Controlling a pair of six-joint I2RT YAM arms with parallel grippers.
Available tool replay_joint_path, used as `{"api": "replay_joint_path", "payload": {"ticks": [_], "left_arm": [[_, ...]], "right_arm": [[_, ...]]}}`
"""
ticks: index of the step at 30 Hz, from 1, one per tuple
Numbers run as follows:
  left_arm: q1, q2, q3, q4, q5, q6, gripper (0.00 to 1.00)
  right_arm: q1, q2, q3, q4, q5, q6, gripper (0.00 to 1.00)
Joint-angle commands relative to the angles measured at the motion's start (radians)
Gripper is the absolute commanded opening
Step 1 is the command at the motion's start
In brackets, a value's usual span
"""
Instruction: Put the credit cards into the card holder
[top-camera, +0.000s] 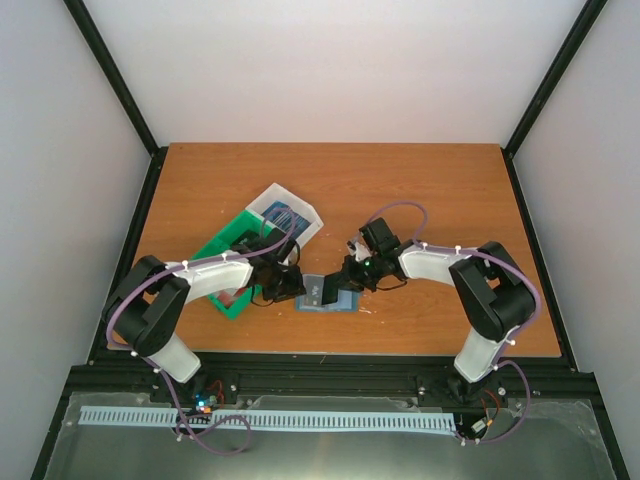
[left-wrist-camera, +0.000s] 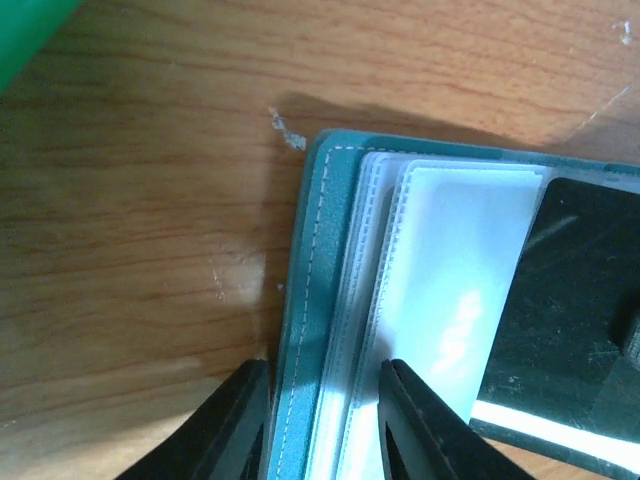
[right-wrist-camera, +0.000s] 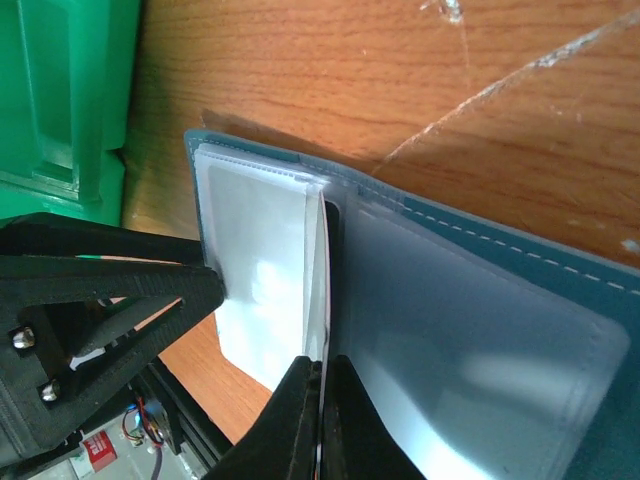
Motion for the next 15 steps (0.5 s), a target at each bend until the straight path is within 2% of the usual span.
{"api": "replay_joint_path", "payload": {"ticks": [1, 5, 15], "left_arm": [[-0.011, 0.012, -0.009, -0.021, -0.036, -0.024, 0.29], [-0.017, 0.026, -0.009, -0.022, -0.039, -0.024, 0.23], [-0.031, 0.047, 0.004, -0.024, -0.035, -0.012, 0.23]], "right_arm": [[-0.006, 0.033, -0.020, 0.012, 0.003, 0.006, 0.03], [-0.007, 0.043, -0.031, 0.017, 0.008, 0.001, 0.03], [-0.004, 0.108, -0.032, 0.074, -0.065, -0.030, 0.03]]}}
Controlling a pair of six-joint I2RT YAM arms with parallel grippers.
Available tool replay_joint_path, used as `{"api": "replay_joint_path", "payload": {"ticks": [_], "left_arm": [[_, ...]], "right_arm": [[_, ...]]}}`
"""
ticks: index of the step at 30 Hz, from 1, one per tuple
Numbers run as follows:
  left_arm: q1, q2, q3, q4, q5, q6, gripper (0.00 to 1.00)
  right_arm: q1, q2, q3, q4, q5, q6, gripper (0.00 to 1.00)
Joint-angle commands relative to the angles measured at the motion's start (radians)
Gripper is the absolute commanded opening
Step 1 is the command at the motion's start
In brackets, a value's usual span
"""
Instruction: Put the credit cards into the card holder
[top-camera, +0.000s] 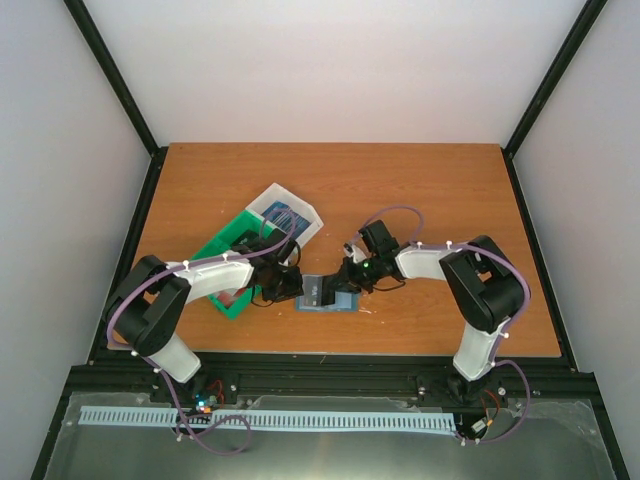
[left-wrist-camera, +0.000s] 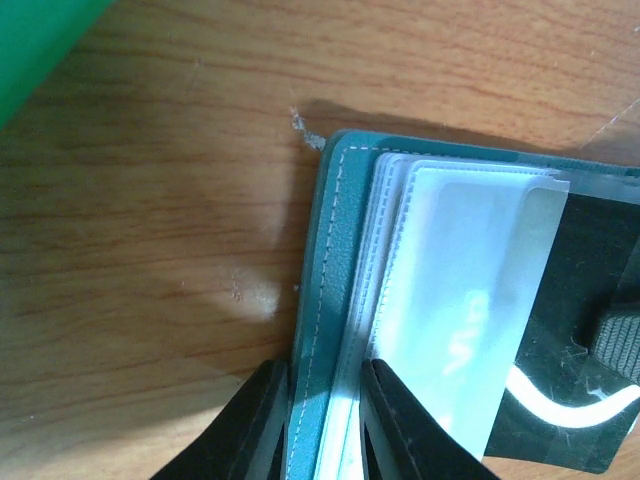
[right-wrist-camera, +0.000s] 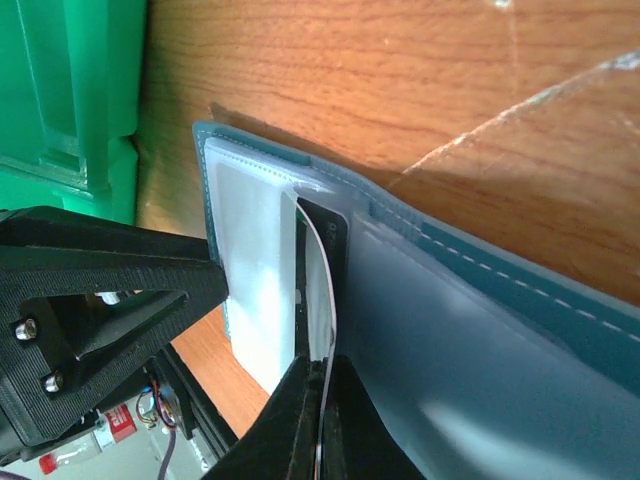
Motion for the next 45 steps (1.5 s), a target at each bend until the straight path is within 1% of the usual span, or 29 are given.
{"api": "replay_joint_path", "payload": {"ticks": [1, 10, 16, 18, 20, 27, 28, 29, 32, 39, 45], "left_arm": [[-0.021, 0.041, 0.006, -0.019, -0.011, 0.002, 0.23], [-0.023, 0.045, 0.008, -0.014, -0.004, 0.011, 0.27], [-0.025, 0.041, 0.002, -0.011, -0.001, 0.014, 0.28], [-0.025, 0.039, 0.001, -0.009, 0.001, 0.015, 0.27], [-0.025, 0.039, -0.001, -0.007, 0.002, 0.015, 0.27], [-0.025, 0.037, -0.006, 0.010, 0.027, 0.028, 0.29], [-0.024, 0.038, -0.008, 0.016, 0.038, 0.035, 0.30], [-0.025, 0.039, -0.010, 0.025, 0.057, 0.040, 0.30], [-0.026, 0.041, -0.011, 0.033, 0.069, 0.047, 0.31], [-0.028, 0.044, -0.019, 0.035, 0.076, 0.054, 0.30], [-0.030, 0.048, -0.021, 0.037, 0.084, 0.061, 0.30]], "right_arm": [[0.005, 0.046, -0.020, -0.002, 0.008, -0.014, 0.03], [0.033, 0.083, -0.003, 0.024, -0.003, 0.008, 0.03], [0.035, 0.037, 0.002, -0.011, 0.061, 0.002, 0.03], [0.035, 0.011, 0.011, -0.049, 0.094, -0.007, 0.05], [0.035, -0.017, 0.022, -0.091, 0.133, -0.015, 0.10], [0.040, -0.093, 0.055, -0.216, 0.236, -0.019, 0.40], [0.043, -0.101, 0.058, -0.229, 0.245, -0.019, 0.43], [0.045, -0.109, 0.061, -0.240, 0.251, -0.017, 0.44], [0.053, -0.111, 0.067, -0.256, 0.255, -0.011, 0.44], [0.074, -0.071, 0.079, -0.261, 0.242, -0.007, 0.33], [0.086, -0.028, 0.078, -0.216, 0.202, 0.013, 0.32]]}}
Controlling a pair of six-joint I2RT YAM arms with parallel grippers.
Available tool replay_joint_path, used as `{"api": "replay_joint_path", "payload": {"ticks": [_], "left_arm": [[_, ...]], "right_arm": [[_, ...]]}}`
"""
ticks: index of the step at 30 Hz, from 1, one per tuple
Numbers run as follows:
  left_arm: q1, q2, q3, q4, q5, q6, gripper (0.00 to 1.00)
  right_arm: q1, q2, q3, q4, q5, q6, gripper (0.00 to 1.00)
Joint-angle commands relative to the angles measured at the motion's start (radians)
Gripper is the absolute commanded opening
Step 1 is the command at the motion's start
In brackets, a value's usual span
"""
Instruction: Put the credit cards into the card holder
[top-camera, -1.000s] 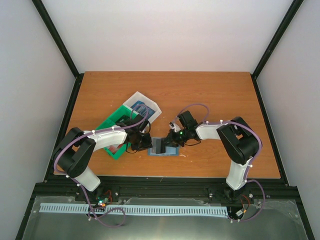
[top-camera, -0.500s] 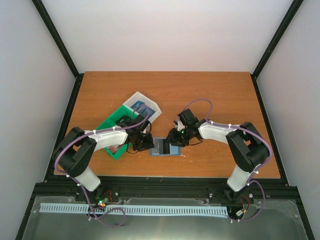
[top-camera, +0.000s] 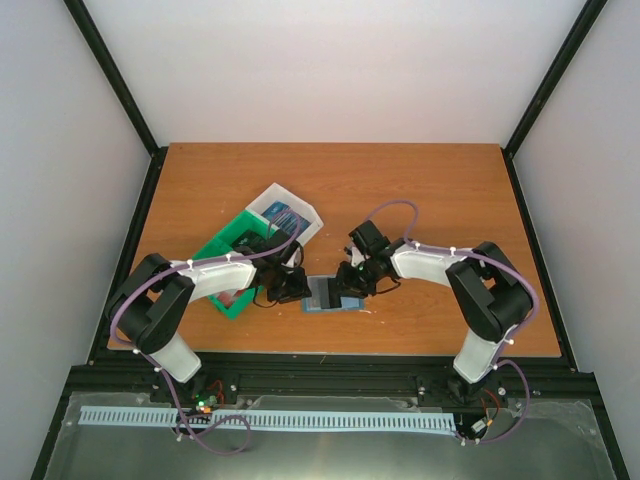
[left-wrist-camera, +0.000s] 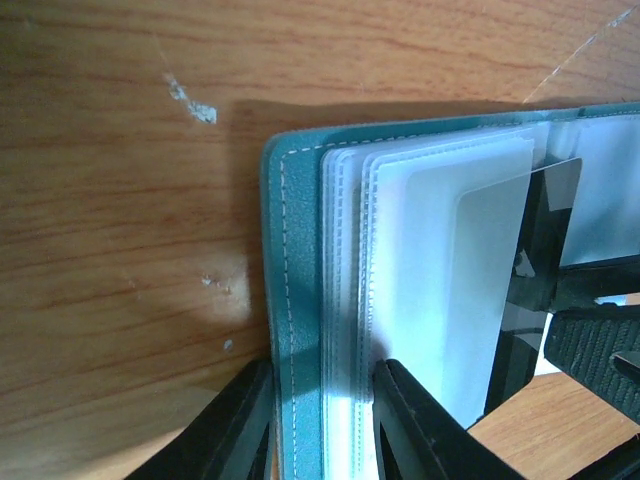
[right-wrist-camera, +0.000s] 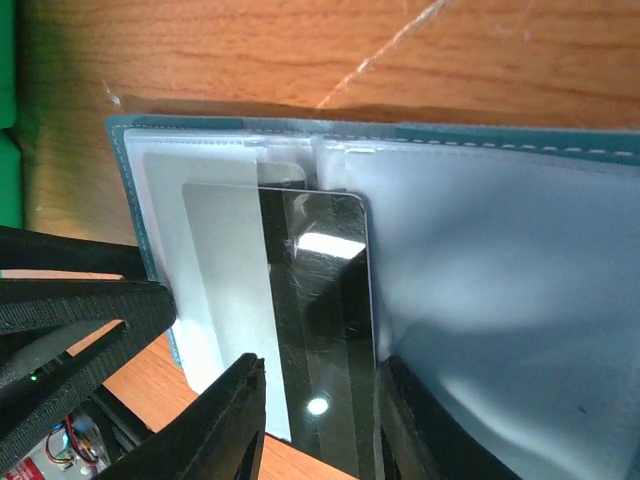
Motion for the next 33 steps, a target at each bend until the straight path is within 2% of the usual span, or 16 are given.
{"api": "replay_joint_path", "payload": {"ticks": [1, 9, 15, 22, 27, 33], "left_arm": [[-0.016, 0.030, -0.020, -0.013, 0.013, 0.025, 0.30], [-0.017, 0.027, -0.025, -0.010, 0.016, 0.030, 0.35], [-0.017, 0.023, -0.026, -0.011, 0.013, 0.028, 0.35], [-0.018, 0.007, -0.030, 0.005, 0.028, 0.025, 0.37], [-0.018, 0.008, -0.036, 0.011, 0.024, 0.012, 0.36], [-0.016, 0.009, -0.035, 0.009, 0.002, -0.014, 0.32]], "right_arm": [[0.013, 0.030, 0.012, 0.040, -0.027, 0.026, 0.32], [0.017, 0.030, -0.032, 0.172, -0.065, 0.090, 0.31], [0.019, -0.038, -0.018, 0.088, 0.032, 0.032, 0.29], [0.072, -0.112, 0.004, -0.091, 0.213, -0.244, 0.30], [0.148, -0.156, -0.029, -0.111, 0.278, -0.428, 0.39], [0.234, -0.137, -0.025, -0.103, 0.391, -0.524, 0.44]]}}
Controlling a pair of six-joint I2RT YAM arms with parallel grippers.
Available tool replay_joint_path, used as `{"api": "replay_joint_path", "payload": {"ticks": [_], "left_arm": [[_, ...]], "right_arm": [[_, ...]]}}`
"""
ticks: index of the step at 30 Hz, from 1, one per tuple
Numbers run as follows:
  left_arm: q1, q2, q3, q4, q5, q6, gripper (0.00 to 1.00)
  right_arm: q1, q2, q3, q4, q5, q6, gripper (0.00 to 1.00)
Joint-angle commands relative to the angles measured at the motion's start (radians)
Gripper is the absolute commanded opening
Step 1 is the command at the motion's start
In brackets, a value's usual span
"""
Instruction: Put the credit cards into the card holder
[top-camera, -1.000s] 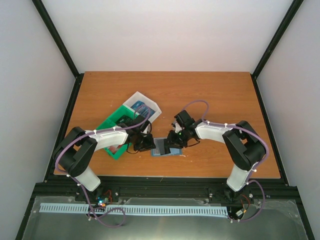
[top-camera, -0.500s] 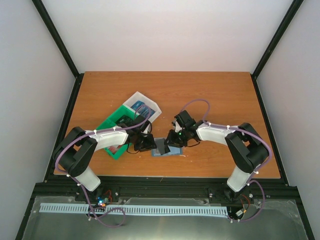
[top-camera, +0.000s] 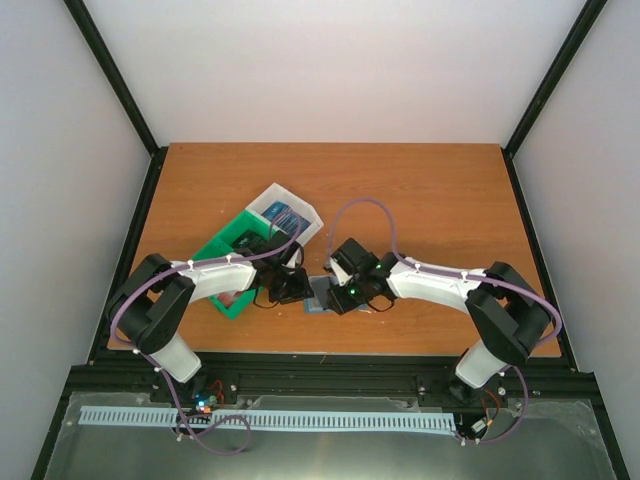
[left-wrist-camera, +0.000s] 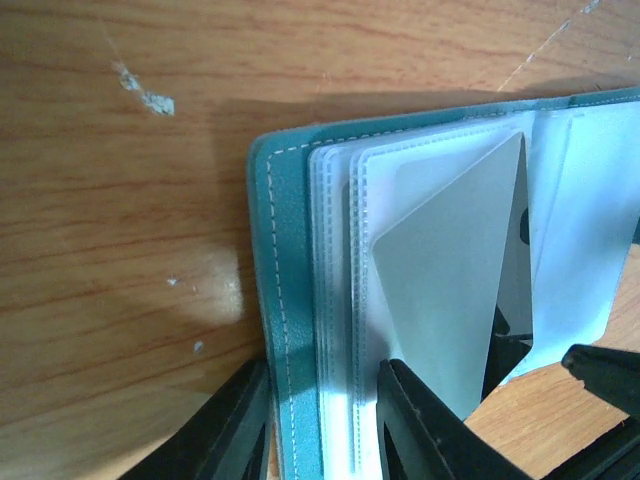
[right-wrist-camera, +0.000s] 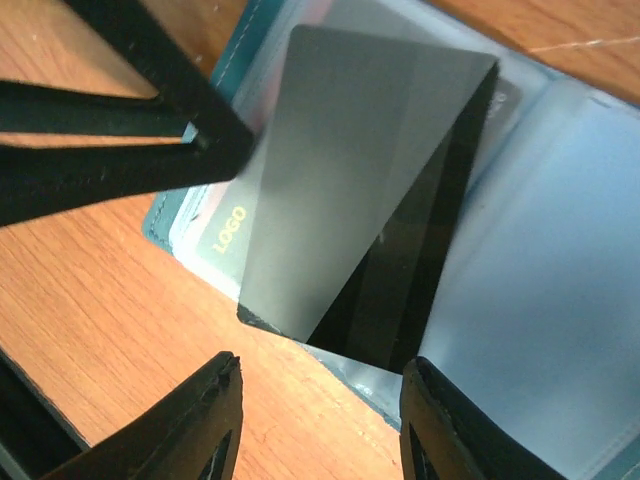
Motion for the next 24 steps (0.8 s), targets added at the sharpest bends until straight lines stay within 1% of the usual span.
{"api": "replay_joint_path", "payload": {"ticks": [1, 5, 10, 13, 19, 24], "left_arm": [[-0.012, 0.011, -0.020, -0.027, -0.026, -0.022, 0.31], [-0.008, 0.015, -0.018, -0.028, -0.023, -0.031, 0.30], [0.002, 0.017, -0.024, -0.020, -0.002, -0.033, 0.30], [0.004, 0.017, -0.025, -0.017, 0.008, -0.029, 0.30], [0.014, 0.010, -0.039, -0.008, 0.025, -0.035, 0.30], [0.014, 0.018, -0.045, -0.001, 0.040, -0.031, 0.30]], "right_arm": [[0.060, 0.015, 0.004, -0.012, 0.149, -0.127, 0.46], [0.112, 0.028, -0.005, 0.013, 0.271, -0.156, 0.52], [0.158, 0.057, -0.004, 0.038, 0.361, -0.191, 0.56], [0.177, 0.077, 0.001, 0.046, 0.404, -0.203, 0.57], [0.197, 0.094, 0.001, 0.076, 0.434, -0.215, 0.59], [0.200, 0.095, 0.008, 0.115, 0.449, -0.173, 0.61]]}}
